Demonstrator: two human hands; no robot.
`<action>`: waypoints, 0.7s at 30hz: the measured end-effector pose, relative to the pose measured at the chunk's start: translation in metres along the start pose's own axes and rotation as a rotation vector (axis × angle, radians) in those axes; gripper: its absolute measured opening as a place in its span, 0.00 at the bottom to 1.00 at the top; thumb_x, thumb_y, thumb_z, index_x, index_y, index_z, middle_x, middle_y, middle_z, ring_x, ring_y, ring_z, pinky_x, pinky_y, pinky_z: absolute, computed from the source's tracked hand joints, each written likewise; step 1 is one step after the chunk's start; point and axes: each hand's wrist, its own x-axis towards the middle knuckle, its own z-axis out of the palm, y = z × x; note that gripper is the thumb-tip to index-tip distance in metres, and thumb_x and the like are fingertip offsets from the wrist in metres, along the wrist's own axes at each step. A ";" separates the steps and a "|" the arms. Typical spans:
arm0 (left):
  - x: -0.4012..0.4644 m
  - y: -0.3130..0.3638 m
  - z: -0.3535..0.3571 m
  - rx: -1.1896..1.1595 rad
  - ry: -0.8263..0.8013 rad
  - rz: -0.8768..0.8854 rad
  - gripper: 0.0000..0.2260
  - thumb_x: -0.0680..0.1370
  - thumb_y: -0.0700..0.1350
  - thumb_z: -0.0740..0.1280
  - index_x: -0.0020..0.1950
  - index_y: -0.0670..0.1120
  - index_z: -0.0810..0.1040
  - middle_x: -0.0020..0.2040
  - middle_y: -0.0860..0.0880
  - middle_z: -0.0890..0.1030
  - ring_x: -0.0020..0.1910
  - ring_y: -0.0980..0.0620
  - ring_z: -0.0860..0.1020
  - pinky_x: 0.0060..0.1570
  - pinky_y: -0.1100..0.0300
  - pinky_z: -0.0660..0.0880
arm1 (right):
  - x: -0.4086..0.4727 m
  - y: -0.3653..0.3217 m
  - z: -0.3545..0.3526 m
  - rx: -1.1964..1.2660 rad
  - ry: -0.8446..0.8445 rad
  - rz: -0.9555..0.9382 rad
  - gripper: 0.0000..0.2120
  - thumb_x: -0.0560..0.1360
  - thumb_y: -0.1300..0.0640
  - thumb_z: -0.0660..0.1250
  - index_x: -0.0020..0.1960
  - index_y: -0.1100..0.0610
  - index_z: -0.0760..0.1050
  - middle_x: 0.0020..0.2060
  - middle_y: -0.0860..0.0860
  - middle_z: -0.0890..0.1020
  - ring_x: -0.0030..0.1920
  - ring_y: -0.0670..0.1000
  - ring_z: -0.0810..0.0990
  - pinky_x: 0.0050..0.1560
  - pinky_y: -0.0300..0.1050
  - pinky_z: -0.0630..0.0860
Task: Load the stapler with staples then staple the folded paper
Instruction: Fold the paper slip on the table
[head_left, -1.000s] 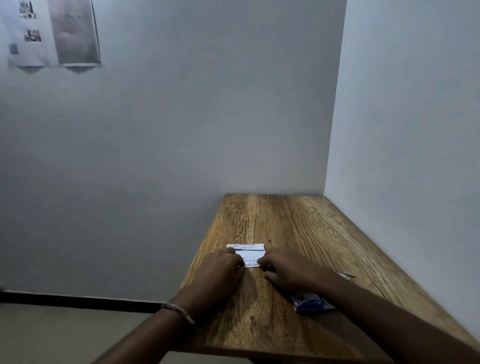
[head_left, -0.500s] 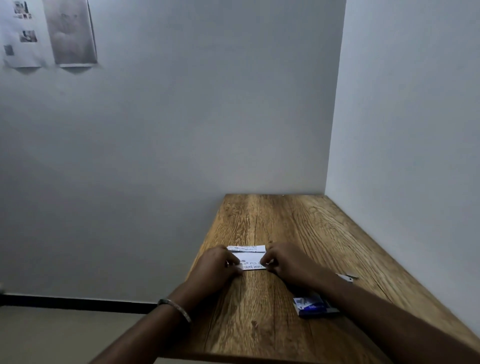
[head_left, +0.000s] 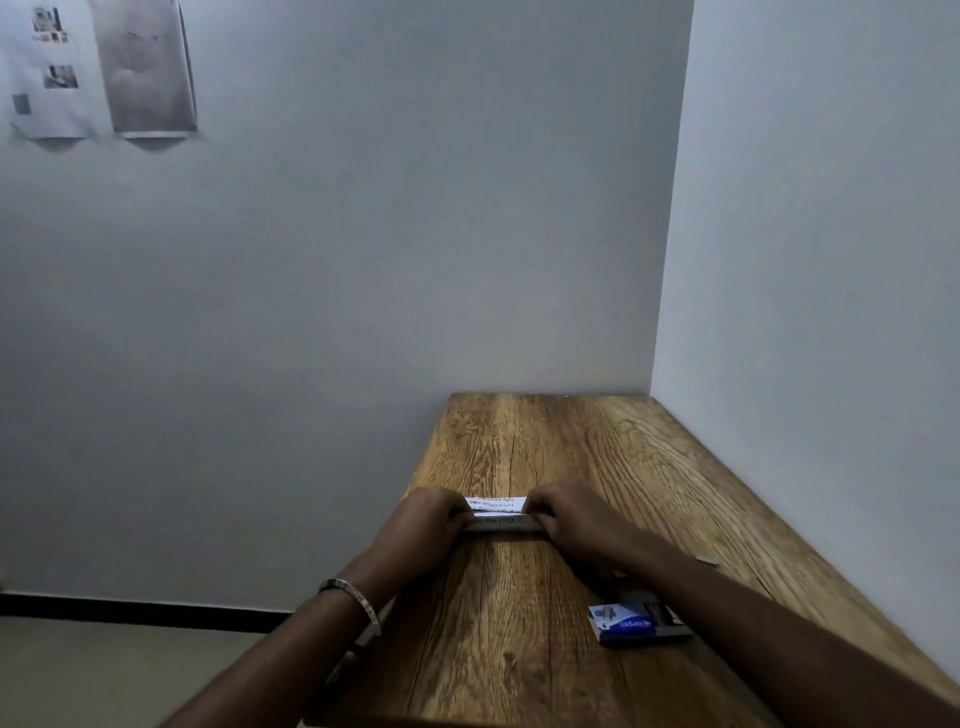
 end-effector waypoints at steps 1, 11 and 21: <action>0.002 -0.001 0.000 -0.015 0.004 -0.011 0.09 0.81 0.48 0.65 0.53 0.47 0.83 0.48 0.50 0.84 0.42 0.55 0.79 0.45 0.60 0.78 | 0.002 0.000 0.000 0.005 0.002 0.013 0.10 0.80 0.56 0.65 0.58 0.55 0.80 0.54 0.51 0.84 0.50 0.46 0.80 0.50 0.38 0.74; 0.009 -0.002 0.006 -0.055 0.053 -0.076 0.07 0.80 0.48 0.66 0.51 0.48 0.82 0.48 0.52 0.83 0.39 0.60 0.76 0.36 0.69 0.69 | 0.014 0.007 0.006 0.014 0.027 0.048 0.09 0.79 0.55 0.67 0.57 0.54 0.80 0.51 0.50 0.84 0.46 0.43 0.80 0.46 0.35 0.75; 0.005 -0.002 0.014 0.039 0.108 -0.043 0.10 0.79 0.50 0.67 0.59 0.52 0.76 0.56 0.52 0.74 0.50 0.54 0.74 0.45 0.63 0.72 | 0.014 0.006 0.016 -0.122 0.110 -0.043 0.15 0.76 0.53 0.70 0.63 0.46 0.79 0.55 0.44 0.78 0.49 0.43 0.75 0.48 0.39 0.74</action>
